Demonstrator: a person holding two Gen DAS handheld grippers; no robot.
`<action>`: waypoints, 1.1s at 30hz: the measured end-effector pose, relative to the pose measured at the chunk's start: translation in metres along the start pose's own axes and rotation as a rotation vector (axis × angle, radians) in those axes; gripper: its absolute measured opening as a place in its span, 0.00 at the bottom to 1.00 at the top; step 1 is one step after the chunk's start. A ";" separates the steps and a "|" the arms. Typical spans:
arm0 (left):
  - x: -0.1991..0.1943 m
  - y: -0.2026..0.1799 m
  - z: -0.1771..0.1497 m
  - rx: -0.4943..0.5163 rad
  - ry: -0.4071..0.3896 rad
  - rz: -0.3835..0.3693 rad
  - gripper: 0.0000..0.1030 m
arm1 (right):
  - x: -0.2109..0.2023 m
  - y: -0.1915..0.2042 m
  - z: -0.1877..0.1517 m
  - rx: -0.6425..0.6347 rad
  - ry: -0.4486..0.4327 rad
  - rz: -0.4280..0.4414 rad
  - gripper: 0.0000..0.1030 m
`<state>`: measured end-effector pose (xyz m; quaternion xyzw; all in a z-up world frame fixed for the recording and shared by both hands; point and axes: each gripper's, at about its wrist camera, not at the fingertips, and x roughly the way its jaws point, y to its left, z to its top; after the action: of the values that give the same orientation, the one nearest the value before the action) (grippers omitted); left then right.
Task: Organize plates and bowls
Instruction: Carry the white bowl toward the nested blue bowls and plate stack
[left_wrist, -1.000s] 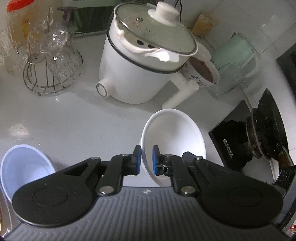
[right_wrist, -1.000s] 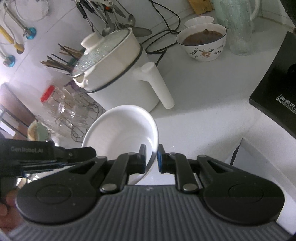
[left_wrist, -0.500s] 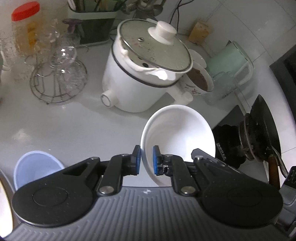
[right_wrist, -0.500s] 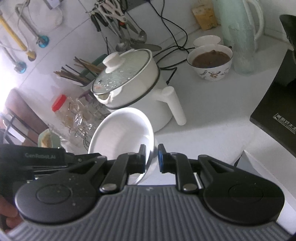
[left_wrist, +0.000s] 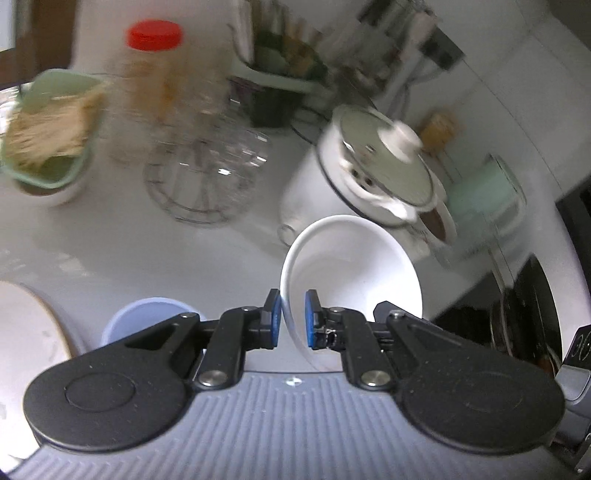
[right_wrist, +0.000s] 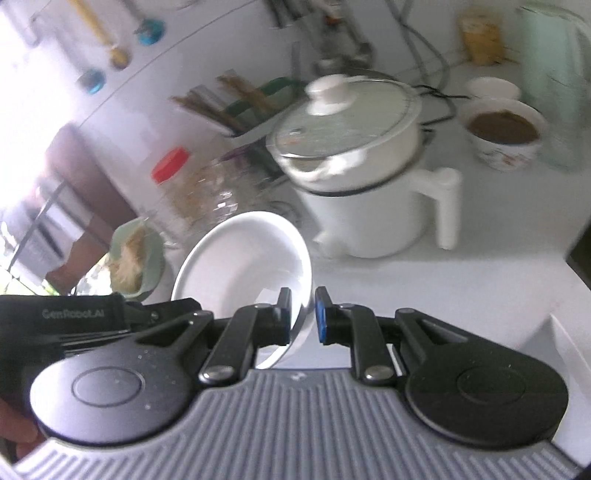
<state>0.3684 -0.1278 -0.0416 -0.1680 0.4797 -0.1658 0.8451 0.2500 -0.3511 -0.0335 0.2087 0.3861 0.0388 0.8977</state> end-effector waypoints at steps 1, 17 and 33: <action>-0.004 0.007 -0.001 -0.014 -0.011 0.013 0.13 | 0.004 0.006 0.000 -0.015 0.011 0.010 0.16; -0.020 0.104 -0.039 -0.182 -0.024 0.193 0.13 | 0.067 0.081 -0.033 -0.205 0.224 0.108 0.16; 0.000 0.116 -0.056 -0.194 0.039 0.269 0.14 | 0.091 0.085 -0.053 -0.246 0.304 0.089 0.17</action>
<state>0.3340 -0.0316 -0.1199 -0.1797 0.5279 -0.0072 0.8301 0.2836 -0.2341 -0.0932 0.1060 0.5001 0.1566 0.8451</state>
